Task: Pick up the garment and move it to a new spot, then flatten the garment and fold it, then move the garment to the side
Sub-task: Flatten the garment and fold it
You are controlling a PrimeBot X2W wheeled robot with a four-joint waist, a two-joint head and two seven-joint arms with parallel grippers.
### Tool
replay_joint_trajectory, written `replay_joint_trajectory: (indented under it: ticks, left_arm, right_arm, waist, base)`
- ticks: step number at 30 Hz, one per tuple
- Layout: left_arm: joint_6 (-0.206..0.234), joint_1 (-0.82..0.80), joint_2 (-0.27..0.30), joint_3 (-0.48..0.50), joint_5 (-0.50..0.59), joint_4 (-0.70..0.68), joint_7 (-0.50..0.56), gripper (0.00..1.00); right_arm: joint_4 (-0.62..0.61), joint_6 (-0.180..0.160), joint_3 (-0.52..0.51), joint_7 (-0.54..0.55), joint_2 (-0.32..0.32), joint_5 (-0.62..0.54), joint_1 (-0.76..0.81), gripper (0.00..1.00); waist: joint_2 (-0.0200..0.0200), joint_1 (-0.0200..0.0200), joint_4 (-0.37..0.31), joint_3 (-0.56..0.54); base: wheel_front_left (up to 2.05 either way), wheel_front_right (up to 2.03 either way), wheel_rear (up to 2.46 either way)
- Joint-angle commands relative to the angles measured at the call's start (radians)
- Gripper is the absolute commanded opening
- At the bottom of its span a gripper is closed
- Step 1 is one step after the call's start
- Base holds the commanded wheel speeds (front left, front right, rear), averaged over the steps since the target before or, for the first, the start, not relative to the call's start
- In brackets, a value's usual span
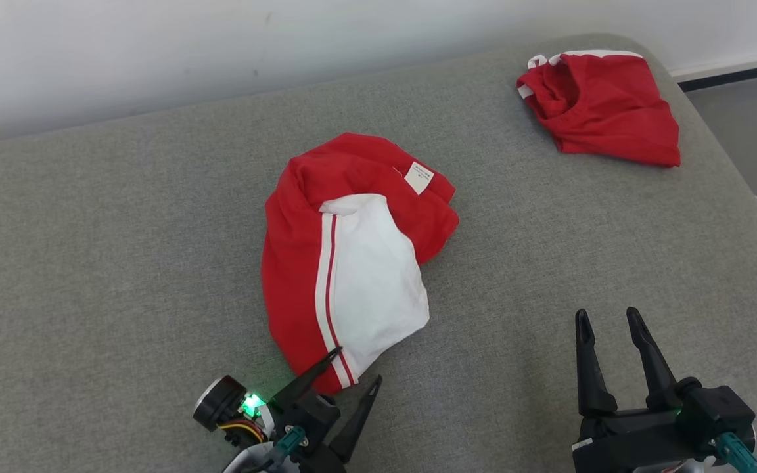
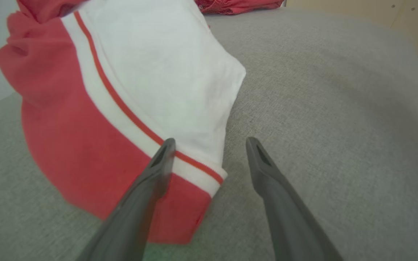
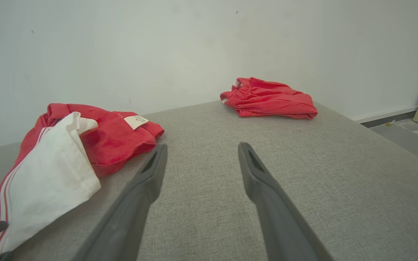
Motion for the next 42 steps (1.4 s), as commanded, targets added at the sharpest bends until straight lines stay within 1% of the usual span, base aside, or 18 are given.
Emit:
replay_joint_trajectory:
  ticks: [1,2,3,4,5,9,11,16,23,28,29,32,37,42]
  left_arm:
    - [0.000,-0.018,0.001,0.000,0.010,0.021,-0.003,1.00]
    - [0.002,-0.024,-0.001,-0.001,0.011,0.040,-0.003,1.00]
    - [0.008,-0.034,-0.006,0.004,0.009,0.052,-0.003,0.91]
    - [0.011,-0.041,-0.009,0.007,0.009,0.068,-0.003,0.50]
    - [0.023,-0.054,-0.013,0.006,0.020,0.090,-0.003,0.00]
    - [0.040,-0.067,-0.027,0.015,0.018,0.082,-0.003,0.00]
    - [0.039,-0.066,-0.034,0.019,0.011,0.064,-0.003,0.00]
    - [0.029,-0.062,-0.055,0.047,-0.028,-0.076,-0.003,0.00]
    - [0.041,-0.011,-0.068,0.098,-0.058,-0.314,-0.003,0.00]
    - [0.058,0.075,-0.049,0.140,-0.065,-0.411,-0.003,0.00]
    - [0.058,0.075,-0.049,0.140,-0.065,-0.411,-0.003,0.00]
    - [0.065,0.145,-0.036,0.171,-0.082,-0.444,-0.003,0.00]
    - [0.071,0.277,-0.002,0.213,-0.100,-0.447,-0.003,0.00]
    - [0.067,0.330,0.024,0.251,-0.105,-0.454,-0.003,0.00]
  right_arm:
    - [-0.002,-0.003,0.003,0.000,0.003,0.005,-0.009,1.00]
    - [-0.002,-0.003,0.003,0.000,0.003,0.003,-0.011,1.00]
    - [-0.002,-0.003,0.002,0.000,0.003,0.002,-0.013,1.00]
    - [-0.003,-0.003,0.000,0.000,0.003,0.001,-0.014,1.00]
    - [-0.004,-0.003,-0.003,0.000,0.003,-0.004,-0.015,1.00]
    - [-0.006,-0.003,-0.015,0.000,0.003,-0.012,-0.010,1.00]
    - [-0.008,-0.003,-0.020,0.000,0.003,-0.014,-0.008,1.00]
    - [-0.005,-0.003,-0.032,0.000,0.003,-0.012,0.004,1.00]
    - [0.000,-0.003,-0.039,0.000,0.003,-0.017,0.019,1.00]
    - [0.008,-0.003,-0.035,0.000,0.003,-0.023,0.033,1.00]
    - [0.008,-0.003,-0.035,0.000,0.003,-0.023,0.033,1.00]
    - [0.012,-0.003,-0.030,0.000,0.003,-0.028,0.037,1.00]
    - [0.018,-0.003,-0.023,0.000,0.003,-0.030,0.045,1.00]
    - [0.022,-0.003,-0.017,0.000,0.003,-0.034,0.054,1.00]
  waist:
    - [-0.0001,-0.0001,-0.004,0.005]
    - [-0.0001,-0.0001,-0.005,0.006]
    - [-0.0001,-0.0001,-0.005,0.008]
    - [-0.0001,-0.0001,-0.005,0.009]
    - [-0.0001,-0.0001,-0.005,0.010]
    - [-0.0001,-0.0001,0.005,0.004]
    - [-0.0001,-0.0001,0.016,-0.002]
    - [-0.0001,-0.0001,0.077,-0.027]
    - [-0.0001,-0.0001,0.205,-0.070]
    - [-0.0001,-0.0001,0.285,-0.098]
    - [-0.0001,-0.0001,0.285,-0.098]
    - [-0.0001,-0.0001,0.321,-0.111]
    - [-0.0001,-0.0001,0.341,-0.128]
    - [-0.0001,-0.0001,0.332,-0.144]
  base:
    - [0.00,0.00,0.00]
    - [0.00,0.00,0.00]
    - [0.00,0.00,0.00]
    - [0.00,0.00,0.00]
    - [0.00,0.00,0.00]
    - [0.00,0.00,0.00]
    - [0.00,0.00,0.00]
    - [0.00,0.00,0.00]
    - [0.00,0.00,0.00]
    - [0.00,0.00,0.00]
    - [0.00,0.00,0.00]
    - [0.00,0.00,0.00]
    - [0.00,0.00,0.00]
    - [0.00,0.00,0.00]
